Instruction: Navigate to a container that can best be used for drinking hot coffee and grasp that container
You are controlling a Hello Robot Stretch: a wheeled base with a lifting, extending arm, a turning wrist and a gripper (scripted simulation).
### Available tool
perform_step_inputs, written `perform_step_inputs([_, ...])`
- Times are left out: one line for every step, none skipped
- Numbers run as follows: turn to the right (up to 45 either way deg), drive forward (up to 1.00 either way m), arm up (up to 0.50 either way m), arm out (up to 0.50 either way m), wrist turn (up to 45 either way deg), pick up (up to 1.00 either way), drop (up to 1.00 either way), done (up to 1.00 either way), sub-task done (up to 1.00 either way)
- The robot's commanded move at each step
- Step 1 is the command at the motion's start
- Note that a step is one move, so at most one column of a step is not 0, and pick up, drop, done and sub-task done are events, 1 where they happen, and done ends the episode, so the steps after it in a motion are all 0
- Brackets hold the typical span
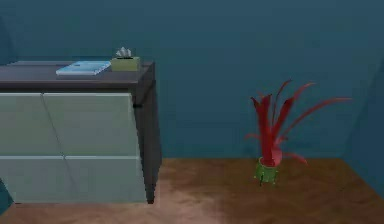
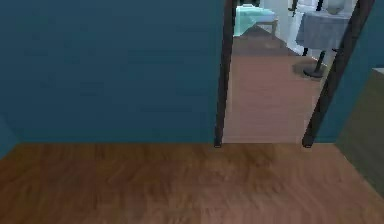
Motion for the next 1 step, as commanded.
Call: perform_step_inputs([45.0, 0.00, 0.00, 0.00, 0.0, 0.00, 0.00, 0.00, 0.00])
